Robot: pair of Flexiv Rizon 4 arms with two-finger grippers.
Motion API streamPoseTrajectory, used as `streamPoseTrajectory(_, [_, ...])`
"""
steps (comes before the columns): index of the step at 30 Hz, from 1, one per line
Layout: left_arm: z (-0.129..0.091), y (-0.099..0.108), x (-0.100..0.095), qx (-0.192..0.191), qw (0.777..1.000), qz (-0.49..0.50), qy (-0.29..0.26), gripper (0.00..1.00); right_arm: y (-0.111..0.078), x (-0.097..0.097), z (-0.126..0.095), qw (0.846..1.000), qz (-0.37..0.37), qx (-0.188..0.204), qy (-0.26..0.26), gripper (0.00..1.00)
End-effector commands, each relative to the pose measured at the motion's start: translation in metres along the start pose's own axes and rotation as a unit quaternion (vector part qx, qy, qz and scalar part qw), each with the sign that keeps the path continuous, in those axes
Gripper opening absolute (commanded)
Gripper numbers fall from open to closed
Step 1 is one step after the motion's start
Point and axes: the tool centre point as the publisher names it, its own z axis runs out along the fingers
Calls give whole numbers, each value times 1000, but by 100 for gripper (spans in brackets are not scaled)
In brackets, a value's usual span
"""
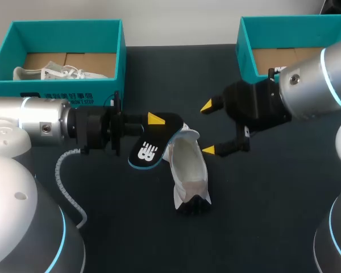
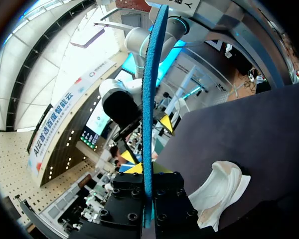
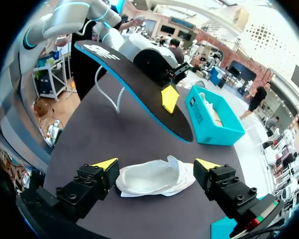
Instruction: Take the shoe out of the shoebox, open the shoe tongue, remove and reinsert the insole, then place the shoe into the shoebox
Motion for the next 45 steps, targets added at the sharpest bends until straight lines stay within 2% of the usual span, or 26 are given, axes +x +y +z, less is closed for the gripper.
streamPoseTrajectory(1, [1,-4,5,5,1000,-8,1,0,-4,1,2,1000,-23,-13,-7,100])
streamPoseTrajectory(4, [4,-14,16,16,1000,-22,-1,0,-15,-3,5,998,-50,29,29,100])
streamPoseTrajectory(13, [18,-42,32,27,999,-17,-23,0,-56,3,19,995,-85,33,29,100])
streamPoseTrajectory(20, [30,-50,52,30,998,-30,-42,0,-80,10,28,992,-119,48,21,100])
streamPoseTrajectory(23, [33,-47,63,27,998,-42,-39,0,-88,12,32,994,-95,58,24,100])
streamPoseTrajectory(34, [53,-27,94,20,999,-22,-16,0,-88,12,32,994,-95,58,24,100])
streamPoseTrajectory(38, [55,-25,98,29,999,-34,-26,0,-88,12,32,994,-95,58,24,100])
streamPoseTrajectory(45, [56,-16,104,27,998,-41,-28,0,-106,16,51,993,-96,54,38,100])
